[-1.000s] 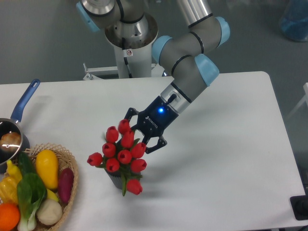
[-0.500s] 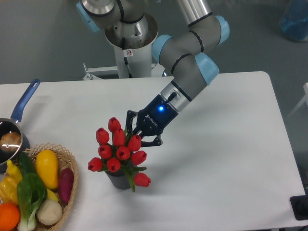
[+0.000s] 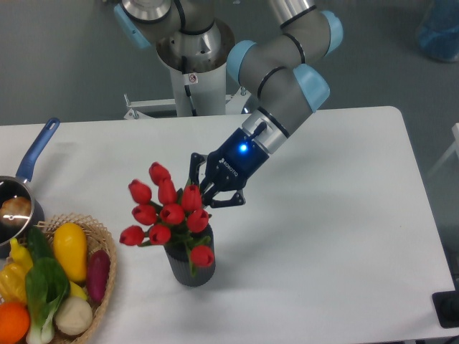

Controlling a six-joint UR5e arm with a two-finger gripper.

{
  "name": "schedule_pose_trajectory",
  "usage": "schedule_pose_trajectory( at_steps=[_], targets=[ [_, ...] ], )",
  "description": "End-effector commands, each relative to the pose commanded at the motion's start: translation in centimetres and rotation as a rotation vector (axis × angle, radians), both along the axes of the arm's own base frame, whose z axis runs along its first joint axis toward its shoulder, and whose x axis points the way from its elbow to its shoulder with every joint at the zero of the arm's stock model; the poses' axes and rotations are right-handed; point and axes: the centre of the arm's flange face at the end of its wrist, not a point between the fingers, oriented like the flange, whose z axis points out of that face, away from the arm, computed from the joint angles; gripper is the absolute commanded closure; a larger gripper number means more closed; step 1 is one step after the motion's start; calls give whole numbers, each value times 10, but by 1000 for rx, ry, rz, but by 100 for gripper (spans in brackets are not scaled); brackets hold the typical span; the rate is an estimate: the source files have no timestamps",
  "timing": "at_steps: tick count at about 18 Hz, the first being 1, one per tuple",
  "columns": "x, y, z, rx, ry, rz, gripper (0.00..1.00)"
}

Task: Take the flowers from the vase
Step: 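Lift the gripped tulips straight up out of the grey vase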

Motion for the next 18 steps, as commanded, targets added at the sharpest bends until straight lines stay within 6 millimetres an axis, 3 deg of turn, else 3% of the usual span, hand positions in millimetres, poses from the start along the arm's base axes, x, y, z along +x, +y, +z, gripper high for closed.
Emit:
schedule_pose_trajectory(
  at_steps=[10,18],
  targets=[
    [8,-17,67,96,-9,36,100],
    [9,-36,146,121,-37,113,100]
  ],
)
